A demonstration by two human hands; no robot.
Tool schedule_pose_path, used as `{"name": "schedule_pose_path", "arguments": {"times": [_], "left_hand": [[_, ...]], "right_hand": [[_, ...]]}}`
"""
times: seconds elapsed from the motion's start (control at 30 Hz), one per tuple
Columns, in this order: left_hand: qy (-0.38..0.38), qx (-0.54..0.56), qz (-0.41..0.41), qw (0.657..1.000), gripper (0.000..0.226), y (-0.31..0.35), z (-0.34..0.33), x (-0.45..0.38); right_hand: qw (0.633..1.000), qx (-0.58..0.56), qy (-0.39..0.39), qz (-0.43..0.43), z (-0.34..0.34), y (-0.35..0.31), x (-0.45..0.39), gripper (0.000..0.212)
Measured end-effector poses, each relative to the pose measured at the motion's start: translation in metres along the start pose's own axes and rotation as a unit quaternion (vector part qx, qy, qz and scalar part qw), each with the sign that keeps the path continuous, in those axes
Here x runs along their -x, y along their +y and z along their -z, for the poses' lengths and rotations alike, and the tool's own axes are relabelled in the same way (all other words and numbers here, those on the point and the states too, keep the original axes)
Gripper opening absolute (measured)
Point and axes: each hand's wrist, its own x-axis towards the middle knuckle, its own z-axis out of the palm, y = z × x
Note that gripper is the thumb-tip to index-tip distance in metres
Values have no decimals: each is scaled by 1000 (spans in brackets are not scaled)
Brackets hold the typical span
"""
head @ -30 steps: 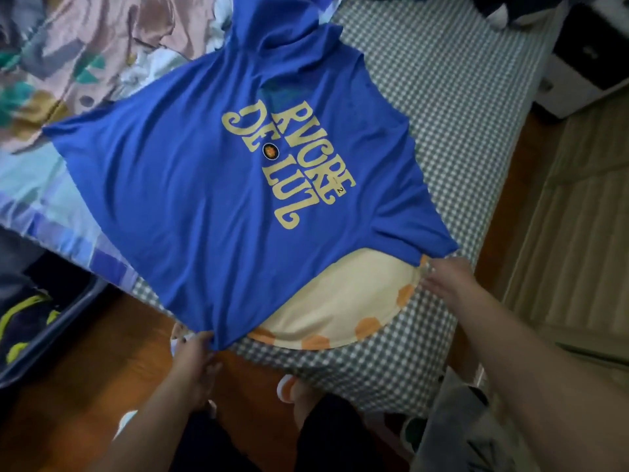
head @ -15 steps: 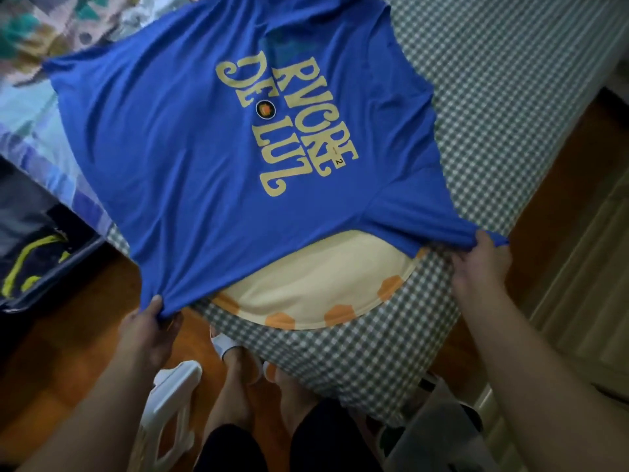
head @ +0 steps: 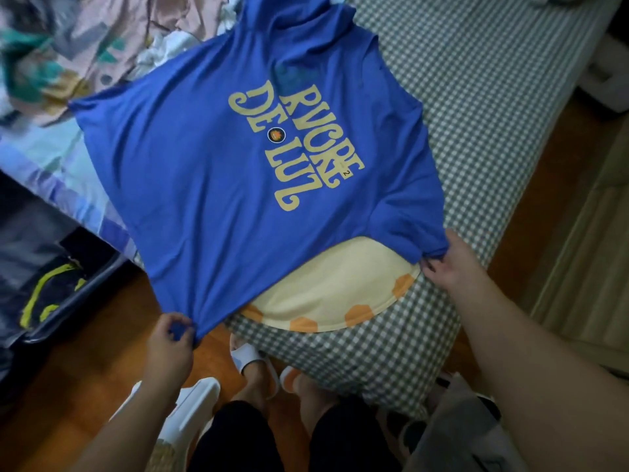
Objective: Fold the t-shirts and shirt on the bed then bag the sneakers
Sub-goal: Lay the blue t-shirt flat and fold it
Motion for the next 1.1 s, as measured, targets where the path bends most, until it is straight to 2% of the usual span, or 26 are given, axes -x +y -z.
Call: {"name": "schedule_pose_path", "arguments": {"times": [0.07, 0.2, 0.23, 0.3, 0.33, 0.4, 0.53, 0.63, 0.7, 0.77, 0.8, 0.83, 0.87, 0.9, 1.0, 1.07, 1.1], "left_hand": [[-25, -16, 20, 999, 25, -7, -2, -7], [-25, 5, 56, 998, 22, -9, 1, -16], [-20, 5, 52, 998, 19, -7, 3, -13], [-19, -11, 40, 999, 17, -2, 9, -3], [-19, -24, 32, 999, 17, 0, 12, 3], [-14, -53, 25, 998, 16, -1, 17, 13], [-5, -109, 51, 993, 16, -15, 20, 19], [-31, -183, 84, 979, 19, -33, 17, 14], [-65, -299, 113, 945, 20, -42, 10, 12], [-71, -394, 114, 909, 34, -40, -10, 17], [-75, -376, 90, 919, 33, -26, -28, 31], [-98, -327, 59, 938, 24, -7, -52, 50], [-138, -258, 33, 956, 18, 13, -81, 71], [-184, -187, 17, 965, 17, 34, -112, 92], [-253, 7, 33, 967, 15, 79, -207, 137], [-226, 45, 57, 972, 14, 95, -261, 148], [-201, 54, 65, 976, 16, 99, -281, 150]], "right_hand": [[999, 33, 16, -10, -7, 12, -7, 37], [988, -8, 123, 95, -19, 9, -4, 23], [979, 19, 161, 126, -17, 5, 0, 23], [950, 112, 231, 175, -6, 3, 6, 40], [939, 155, 243, 187, 2, 6, 12, 44], [932, 196, 239, 189, 16, 16, 23, 39], [928, 233, 240, 164, 50, 45, 32, 39], [957, 204, 189, 81, 78, 65, 21, 38], [977, 156, 141, -17, 94, 71, 21, 32], [975, 173, 119, -71, 108, 67, 14, 24], [967, 213, 132, -46, 112, 58, 12, 24], [951, 263, 165, 16, 116, 47, 5, 27], [922, 325, 194, 86, 117, 33, -1, 28], [895, 375, 192, 145, 116, 18, -8, 24], [849, 471, 73, 229, 99, -13, -39, 21], [812, 527, 10, 250, 91, -19, -61, 27], [811, 531, -20, 244, 88, -19, -70, 27]]}}
